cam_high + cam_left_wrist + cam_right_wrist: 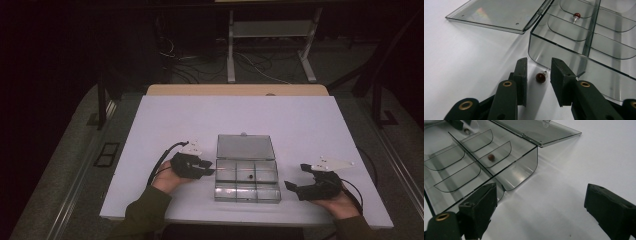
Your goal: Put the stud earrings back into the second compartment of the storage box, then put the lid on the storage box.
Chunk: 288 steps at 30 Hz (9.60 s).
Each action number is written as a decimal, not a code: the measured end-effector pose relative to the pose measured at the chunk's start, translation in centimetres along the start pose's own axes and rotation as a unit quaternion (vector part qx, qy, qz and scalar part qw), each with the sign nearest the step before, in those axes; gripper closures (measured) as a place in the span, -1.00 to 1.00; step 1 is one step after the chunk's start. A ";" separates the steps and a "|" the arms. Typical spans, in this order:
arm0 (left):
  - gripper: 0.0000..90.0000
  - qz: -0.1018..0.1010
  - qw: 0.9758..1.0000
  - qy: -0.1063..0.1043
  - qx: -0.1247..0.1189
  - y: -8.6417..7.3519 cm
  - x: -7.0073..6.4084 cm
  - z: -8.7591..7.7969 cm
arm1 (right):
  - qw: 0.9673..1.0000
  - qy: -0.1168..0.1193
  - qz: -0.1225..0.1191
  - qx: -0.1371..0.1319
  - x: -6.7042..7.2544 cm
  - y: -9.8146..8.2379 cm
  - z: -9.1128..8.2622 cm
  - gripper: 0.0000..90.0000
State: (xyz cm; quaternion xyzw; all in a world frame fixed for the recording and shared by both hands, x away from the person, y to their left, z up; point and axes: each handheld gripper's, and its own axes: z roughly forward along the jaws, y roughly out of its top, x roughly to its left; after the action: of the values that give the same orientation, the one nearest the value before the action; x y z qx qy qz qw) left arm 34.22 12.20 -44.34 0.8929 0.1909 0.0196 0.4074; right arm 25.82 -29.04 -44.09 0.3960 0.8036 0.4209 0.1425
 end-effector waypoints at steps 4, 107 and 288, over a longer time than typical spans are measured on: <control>0.50 0.008 1.000 -0.006 0.006 -0.1 0.0 0.3 | 1.000 0.000 -0.001 0.000 0.0 0.0 0.0 -0.76; 0.77 0.008 0.997 -0.055 -0.057 7.8 -3.9 3.3 | 1.000 0.002 -0.001 -0.004 0.1 0.1 0.0 -0.76; 0.63 -0.108 0.988 0.069 -0.091 5.3 4.5 -1.6 | 0.995 0.083 0.028 -0.041 -5.0 10.1 6.6 0.98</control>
State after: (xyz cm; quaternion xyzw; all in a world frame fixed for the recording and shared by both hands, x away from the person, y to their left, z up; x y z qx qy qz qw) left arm 39.82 11.83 -39.94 0.8226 0.3111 0.0545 0.4728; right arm 38.03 -25.72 -40.64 0.3756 0.7834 0.4887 0.0801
